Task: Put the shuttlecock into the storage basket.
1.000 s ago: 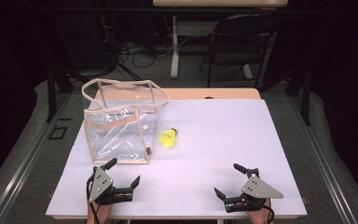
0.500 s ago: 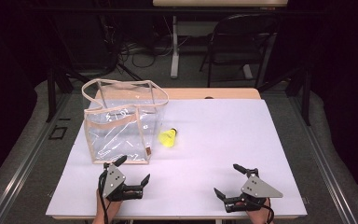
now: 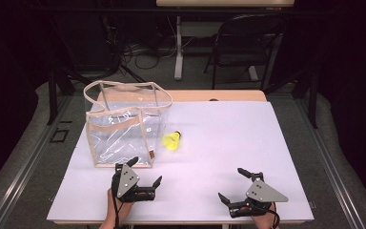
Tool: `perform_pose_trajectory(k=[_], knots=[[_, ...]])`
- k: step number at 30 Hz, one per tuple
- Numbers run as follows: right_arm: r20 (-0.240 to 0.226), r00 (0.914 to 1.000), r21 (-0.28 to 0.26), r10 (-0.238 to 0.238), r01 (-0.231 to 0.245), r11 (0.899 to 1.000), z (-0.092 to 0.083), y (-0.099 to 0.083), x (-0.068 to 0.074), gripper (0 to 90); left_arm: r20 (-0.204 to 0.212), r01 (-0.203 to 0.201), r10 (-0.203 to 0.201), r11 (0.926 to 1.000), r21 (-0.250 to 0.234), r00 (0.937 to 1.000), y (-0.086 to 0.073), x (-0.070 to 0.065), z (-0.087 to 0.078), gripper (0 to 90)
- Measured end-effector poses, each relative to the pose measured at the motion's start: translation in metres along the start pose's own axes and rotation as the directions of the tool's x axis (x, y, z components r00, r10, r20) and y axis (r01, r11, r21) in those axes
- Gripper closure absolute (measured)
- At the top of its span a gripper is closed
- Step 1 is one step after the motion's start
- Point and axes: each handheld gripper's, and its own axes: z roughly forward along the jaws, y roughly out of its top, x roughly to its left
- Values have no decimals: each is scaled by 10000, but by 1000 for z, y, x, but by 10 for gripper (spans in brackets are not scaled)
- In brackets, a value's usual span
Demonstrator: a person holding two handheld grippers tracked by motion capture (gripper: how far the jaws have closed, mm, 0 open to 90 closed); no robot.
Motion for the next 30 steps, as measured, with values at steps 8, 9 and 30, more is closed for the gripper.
perform_pose_trajectory(k=[8, 9, 30], knots=[[-19, 10000, 19, 10, -10, 10000, 0, 0, 0, 0, 23, -141, 141, 9997, 182, 9999, 6, -6, 12, 9], [-6, 10000, 6, -9, 9, 10000, 0, 0, 0, 0, 15, -136, 135, 9996, 232, 9999, 6, -6, 13, 11], [-44, 10000, 72, 30, -29, 10000, 1, -1, 0, 0, 108, -81, 74, 9979, 641, 9999, 19, -13, 44, 4]])
